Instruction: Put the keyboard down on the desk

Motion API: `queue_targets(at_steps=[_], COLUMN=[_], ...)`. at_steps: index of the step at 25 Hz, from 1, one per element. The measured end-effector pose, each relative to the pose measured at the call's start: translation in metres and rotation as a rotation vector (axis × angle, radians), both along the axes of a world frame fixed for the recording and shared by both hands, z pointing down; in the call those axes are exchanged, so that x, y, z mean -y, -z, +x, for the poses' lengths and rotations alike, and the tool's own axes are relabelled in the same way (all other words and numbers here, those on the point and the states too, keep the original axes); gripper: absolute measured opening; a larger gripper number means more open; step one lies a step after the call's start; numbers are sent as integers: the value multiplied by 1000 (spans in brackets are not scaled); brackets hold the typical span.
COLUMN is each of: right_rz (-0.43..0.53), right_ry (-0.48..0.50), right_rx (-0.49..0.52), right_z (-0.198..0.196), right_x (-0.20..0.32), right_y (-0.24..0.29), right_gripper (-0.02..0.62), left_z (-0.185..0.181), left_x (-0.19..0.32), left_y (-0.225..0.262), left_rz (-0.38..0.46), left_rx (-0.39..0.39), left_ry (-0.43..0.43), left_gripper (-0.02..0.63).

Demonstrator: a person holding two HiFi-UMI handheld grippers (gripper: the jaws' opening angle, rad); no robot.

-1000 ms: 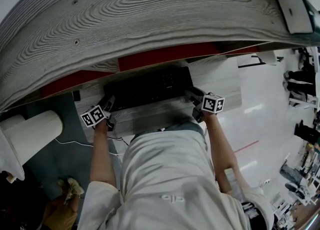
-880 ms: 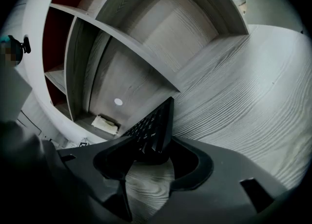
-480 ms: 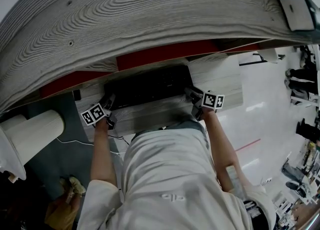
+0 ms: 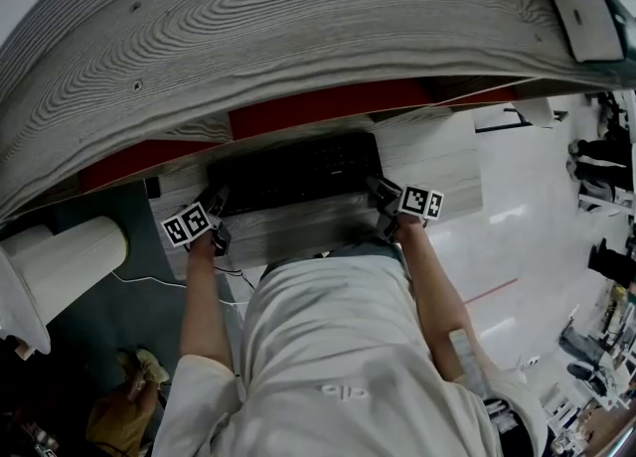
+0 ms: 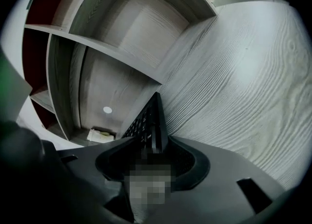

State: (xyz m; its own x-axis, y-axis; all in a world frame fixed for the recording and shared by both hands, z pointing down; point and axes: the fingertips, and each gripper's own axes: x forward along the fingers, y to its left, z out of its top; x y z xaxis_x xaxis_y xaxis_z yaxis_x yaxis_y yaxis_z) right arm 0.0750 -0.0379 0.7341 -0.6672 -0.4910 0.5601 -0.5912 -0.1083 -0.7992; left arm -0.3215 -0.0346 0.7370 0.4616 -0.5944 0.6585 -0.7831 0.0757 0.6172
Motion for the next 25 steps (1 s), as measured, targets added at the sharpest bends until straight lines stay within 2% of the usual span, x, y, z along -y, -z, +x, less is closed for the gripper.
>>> queue_targets(at_steps=[3,5,16,20,25], right_rz=[-20,-26,-24,-22,-9], right_ry=[-8,-15,-11,-7,16], right_rx=[7,17,13,-5,-37], right_z=[1,2,2,2,0], right_x=[-4,-5,-3,-2,-1], right_y=[-5,-6,-5,-5,-4], right_gripper=[198,193,193,196,207], left_z=[-5,-6,-10,3,15], left_x=[-1,-1,-19,-36,-51], left_y=[-2,-2,1,5,-1], left_rz=[-6,-7,-17,-11,-8], left_rx=[128,170,249,255,308], left_ry=[-37,-60,-50,-83,-154], left_gripper=[270,278,293,293,295])
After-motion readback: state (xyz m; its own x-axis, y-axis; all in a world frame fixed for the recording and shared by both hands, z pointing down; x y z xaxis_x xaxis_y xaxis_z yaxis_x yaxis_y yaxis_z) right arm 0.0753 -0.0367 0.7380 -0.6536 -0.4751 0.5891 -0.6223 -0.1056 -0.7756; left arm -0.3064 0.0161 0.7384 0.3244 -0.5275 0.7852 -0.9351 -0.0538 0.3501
